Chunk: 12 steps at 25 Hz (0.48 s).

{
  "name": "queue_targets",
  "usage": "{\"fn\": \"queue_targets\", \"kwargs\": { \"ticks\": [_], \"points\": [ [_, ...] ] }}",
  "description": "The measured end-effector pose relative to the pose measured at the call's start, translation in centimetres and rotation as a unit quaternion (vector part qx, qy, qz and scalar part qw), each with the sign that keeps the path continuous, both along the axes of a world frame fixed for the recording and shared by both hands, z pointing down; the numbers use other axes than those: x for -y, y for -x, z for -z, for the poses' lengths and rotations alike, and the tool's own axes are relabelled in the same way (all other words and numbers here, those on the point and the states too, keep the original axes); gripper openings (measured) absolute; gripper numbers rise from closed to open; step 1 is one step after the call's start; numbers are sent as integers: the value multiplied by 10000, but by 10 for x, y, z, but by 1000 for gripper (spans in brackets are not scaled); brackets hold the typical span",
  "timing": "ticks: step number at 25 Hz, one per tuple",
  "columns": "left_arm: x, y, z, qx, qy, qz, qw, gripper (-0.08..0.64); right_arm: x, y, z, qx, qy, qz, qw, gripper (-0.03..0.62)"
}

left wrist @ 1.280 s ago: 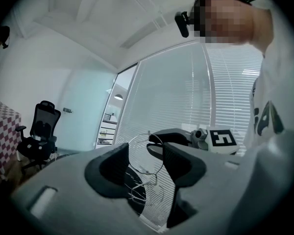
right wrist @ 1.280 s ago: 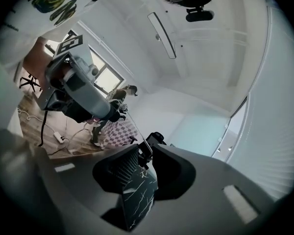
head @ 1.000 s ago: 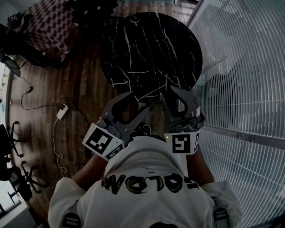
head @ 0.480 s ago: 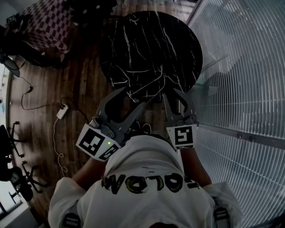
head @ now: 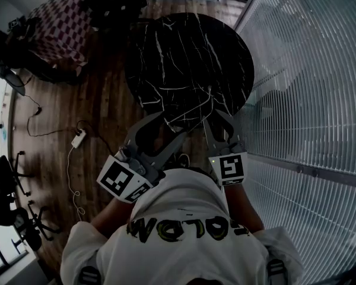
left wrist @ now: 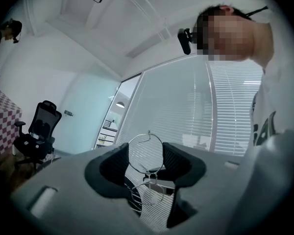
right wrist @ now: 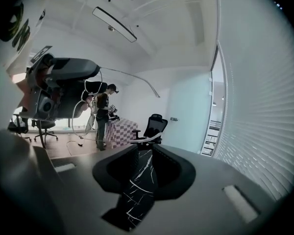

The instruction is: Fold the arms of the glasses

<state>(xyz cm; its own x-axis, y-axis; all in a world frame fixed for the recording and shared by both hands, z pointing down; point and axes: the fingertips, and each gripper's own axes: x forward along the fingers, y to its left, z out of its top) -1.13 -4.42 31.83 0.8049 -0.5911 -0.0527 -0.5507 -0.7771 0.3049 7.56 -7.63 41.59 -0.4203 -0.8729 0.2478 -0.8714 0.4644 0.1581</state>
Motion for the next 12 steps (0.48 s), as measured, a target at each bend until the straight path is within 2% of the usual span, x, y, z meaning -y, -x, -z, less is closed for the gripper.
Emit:
{"fn": "queue_targets", "kwargs": {
  "ticks": [12],
  "points": [
    [-3,0,-5,38,43,-75,10000,218,-7,25,32,350,-306,407,9981,92]
  ]
}}
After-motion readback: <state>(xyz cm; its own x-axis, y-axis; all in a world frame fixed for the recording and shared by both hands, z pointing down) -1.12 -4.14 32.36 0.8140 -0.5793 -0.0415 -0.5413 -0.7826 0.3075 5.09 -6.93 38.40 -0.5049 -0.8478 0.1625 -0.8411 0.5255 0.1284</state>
